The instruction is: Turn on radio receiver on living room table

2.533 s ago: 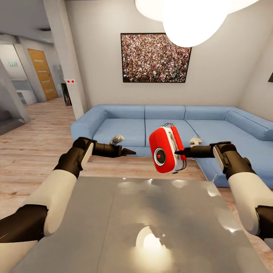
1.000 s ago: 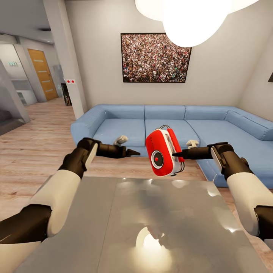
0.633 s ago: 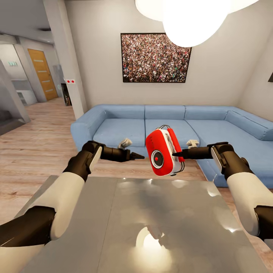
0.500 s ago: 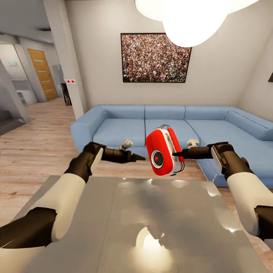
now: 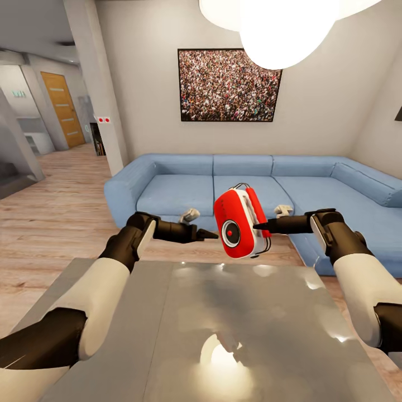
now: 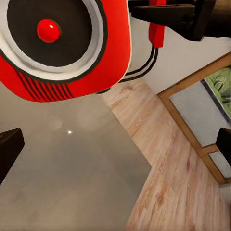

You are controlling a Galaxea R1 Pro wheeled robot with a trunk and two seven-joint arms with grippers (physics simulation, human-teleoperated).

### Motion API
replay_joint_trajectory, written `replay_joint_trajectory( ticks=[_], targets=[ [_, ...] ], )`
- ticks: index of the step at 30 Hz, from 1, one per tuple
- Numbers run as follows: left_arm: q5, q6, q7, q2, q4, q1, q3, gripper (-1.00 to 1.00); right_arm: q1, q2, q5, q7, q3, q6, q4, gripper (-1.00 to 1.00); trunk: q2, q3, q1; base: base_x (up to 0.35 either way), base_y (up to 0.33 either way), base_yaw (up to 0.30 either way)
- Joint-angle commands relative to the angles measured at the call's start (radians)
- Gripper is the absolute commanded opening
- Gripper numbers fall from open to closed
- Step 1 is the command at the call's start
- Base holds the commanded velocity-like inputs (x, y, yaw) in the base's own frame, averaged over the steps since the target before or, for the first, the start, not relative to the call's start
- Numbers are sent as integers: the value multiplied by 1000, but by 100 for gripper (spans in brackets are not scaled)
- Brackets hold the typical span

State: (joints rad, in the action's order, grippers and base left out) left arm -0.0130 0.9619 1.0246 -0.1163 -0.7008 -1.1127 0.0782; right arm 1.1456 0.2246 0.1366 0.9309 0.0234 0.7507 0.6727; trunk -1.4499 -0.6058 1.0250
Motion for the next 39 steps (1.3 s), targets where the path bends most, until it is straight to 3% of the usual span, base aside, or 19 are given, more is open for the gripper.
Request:
replay_joint_trajectory(
  ticks=[1,14,39],
  targets=[
    [0,0,0,-1,0,0,0,100,0,-3,-9,0,1,3,1,-100,0,0,0,0,0,0],
    [-1,1,0,-9,-25,1,-2,100,0,-22,-10,1,0,3,1,-100,0,0,0,0,0,0],
    [1,3,0,-3,-55,1,-6,100,0,-22,-11,51,-2,1,-14,-100,0,0,0,0,0,0]
  ],
)
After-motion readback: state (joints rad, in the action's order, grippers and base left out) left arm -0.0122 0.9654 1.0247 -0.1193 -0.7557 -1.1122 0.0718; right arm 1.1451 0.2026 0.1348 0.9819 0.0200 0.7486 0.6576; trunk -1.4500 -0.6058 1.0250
